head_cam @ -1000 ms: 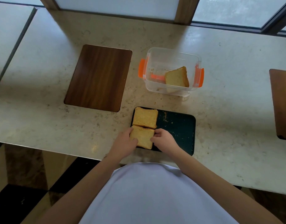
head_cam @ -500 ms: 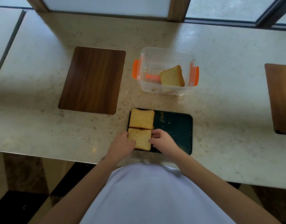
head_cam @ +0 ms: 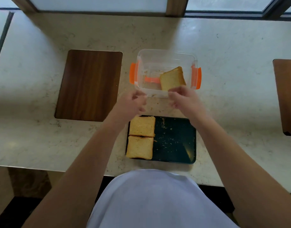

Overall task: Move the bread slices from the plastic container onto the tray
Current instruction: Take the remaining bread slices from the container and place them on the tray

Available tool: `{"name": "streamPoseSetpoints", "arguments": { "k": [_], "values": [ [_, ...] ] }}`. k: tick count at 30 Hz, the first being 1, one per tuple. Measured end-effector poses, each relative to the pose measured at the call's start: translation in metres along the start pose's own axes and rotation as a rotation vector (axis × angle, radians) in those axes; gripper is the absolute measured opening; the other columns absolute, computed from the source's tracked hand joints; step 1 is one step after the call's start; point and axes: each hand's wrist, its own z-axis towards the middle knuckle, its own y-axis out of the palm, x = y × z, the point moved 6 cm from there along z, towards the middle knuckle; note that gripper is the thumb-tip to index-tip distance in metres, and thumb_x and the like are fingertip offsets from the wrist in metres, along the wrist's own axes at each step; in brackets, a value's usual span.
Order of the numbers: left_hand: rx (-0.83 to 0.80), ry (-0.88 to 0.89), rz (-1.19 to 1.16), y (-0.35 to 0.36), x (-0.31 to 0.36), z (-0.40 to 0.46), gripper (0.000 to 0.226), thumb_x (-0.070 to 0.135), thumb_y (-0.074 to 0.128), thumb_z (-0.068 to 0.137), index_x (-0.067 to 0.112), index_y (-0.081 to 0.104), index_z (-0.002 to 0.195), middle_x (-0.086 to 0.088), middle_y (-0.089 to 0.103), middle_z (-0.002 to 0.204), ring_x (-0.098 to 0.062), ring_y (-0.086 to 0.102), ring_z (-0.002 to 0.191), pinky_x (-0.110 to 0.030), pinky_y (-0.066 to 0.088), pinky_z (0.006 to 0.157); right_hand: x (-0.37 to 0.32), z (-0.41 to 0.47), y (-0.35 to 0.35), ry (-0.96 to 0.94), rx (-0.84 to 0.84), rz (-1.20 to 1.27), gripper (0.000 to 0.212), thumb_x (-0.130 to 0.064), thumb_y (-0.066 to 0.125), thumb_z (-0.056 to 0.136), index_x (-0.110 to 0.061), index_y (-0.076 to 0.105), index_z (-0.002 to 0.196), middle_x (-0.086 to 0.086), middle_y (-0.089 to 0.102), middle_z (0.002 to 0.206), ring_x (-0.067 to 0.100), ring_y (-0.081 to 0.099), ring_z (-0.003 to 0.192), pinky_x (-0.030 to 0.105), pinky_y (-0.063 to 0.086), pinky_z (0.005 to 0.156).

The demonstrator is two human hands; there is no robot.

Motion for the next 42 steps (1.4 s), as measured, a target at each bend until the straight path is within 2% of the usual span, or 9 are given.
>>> {"name": "streamPoseSetpoints", "arguments": {
  "k": [4,9,14,16,21,26,31,38,42],
  "values": [
    [-0.023,-0.030,-0.314,0.014,0.054,0.049,0.024,0.015,0.054,0.099,0.005,0.061,0.121,-0.020,0.066,0.117,-0.032,0.071,0.102,-0.038,0.062,0.086,-0.043,0.048,-0.029,-0.070,0.237,-0.044,0.032,-0.019,0.058,0.088,-0.003,0.068,0.114,-0.003,0.065,0.095,0.017,0.064,0.089,0.033,0.051,0.078],
    [-0.043,-0.430,-0.832,0.055,0.070,0.097,0.049,0.022,0.059,0.092,0.002,0.049,0.135,-0.022,0.050,0.128,-0.038,0.059,0.103,-0.049,0.051,0.091,-0.028,0.107,-0.015,0.234,0.245,0.036,0.047,-0.018,0.053,0.089,-0.001,0.055,0.133,0.006,0.059,0.109,0.023,0.057,0.098,0.033,0.043,0.075],
    [0.096,-0.592,-0.731,0.071,0.055,0.124,0.027,0.020,0.059,0.081,0.007,0.058,0.104,-0.018,0.067,0.123,-0.040,0.062,0.114,-0.055,0.045,0.105,-0.012,0.126,-0.007,0.385,0.198,-0.085,0.060,-0.020,0.045,0.088,-0.003,0.039,0.145,0.017,0.051,0.142,0.034,0.052,0.123,0.041,0.047,0.098],
    [0.124,-0.613,-0.710,0.076,0.050,0.135,0.026,0.017,0.060,0.075,0.006,0.060,0.099,-0.015,0.068,0.122,-0.035,0.065,0.111,-0.057,0.048,0.103,-0.007,0.129,-0.007,0.404,0.196,-0.132,0.067,-0.025,0.049,0.086,-0.004,0.034,0.147,0.019,0.049,0.145,0.037,0.047,0.130,0.040,0.043,0.095],
    [-0.008,-0.651,-0.495,0.083,0.053,0.143,0.049,0.022,0.056,0.083,0.005,0.057,0.128,-0.021,0.059,0.133,-0.043,0.057,0.121,-0.059,0.044,0.104,0.010,0.134,-0.003,0.483,0.187,-0.195,0.074,-0.034,0.053,0.081,-0.006,0.034,0.147,0.016,0.044,0.147,0.037,0.041,0.134,0.046,0.039,0.104],
    [0.046,-0.588,-0.522,0.084,0.056,0.150,0.031,0.013,0.050,0.088,-0.001,0.061,0.114,-0.022,0.062,0.133,-0.037,0.058,0.122,-0.050,0.046,0.107,0.011,0.143,0.001,0.495,0.201,-0.261,0.076,-0.039,0.051,0.078,-0.004,0.036,0.143,0.017,0.038,0.146,0.036,0.036,0.133,0.046,0.034,0.104],
    [0.039,-0.589,-0.458,0.089,0.056,0.148,0.040,0.018,0.049,0.089,0.004,0.058,0.125,-0.014,0.060,0.133,-0.031,0.054,0.124,-0.045,0.042,0.106,0.017,0.149,0.000,0.532,0.257,-0.159,0.080,-0.042,0.055,0.087,-0.003,0.020,0.147,0.015,0.037,0.150,0.037,0.035,0.136,0.051,0.036,0.107],
    [0.040,-0.490,-0.383,0.091,0.052,0.162,0.042,0.016,0.048,0.094,0.005,0.055,0.134,-0.011,0.058,0.134,-0.029,0.051,0.128,-0.038,0.041,0.103,0.022,0.147,-0.007,0.541,0.212,0.069,0.073,-0.028,0.061,0.084,-0.004,0.035,0.147,0.018,0.047,0.146,0.038,0.050,0.127,0.051,0.047,0.104],
    [0.038,-0.372,-0.231,0.081,0.063,0.164,0.033,0.014,0.052,0.093,0.008,0.057,0.125,-0.009,0.060,0.115,-0.030,0.056,0.103,-0.038,0.045,0.088,0.007,0.145,-0.018,0.456,0.242,0.207,0.058,-0.022,0.059,0.082,-0.006,0.051,0.137,0.015,0.062,0.130,0.032,0.062,0.112,0.044,0.054,0.094]
  ]
}}
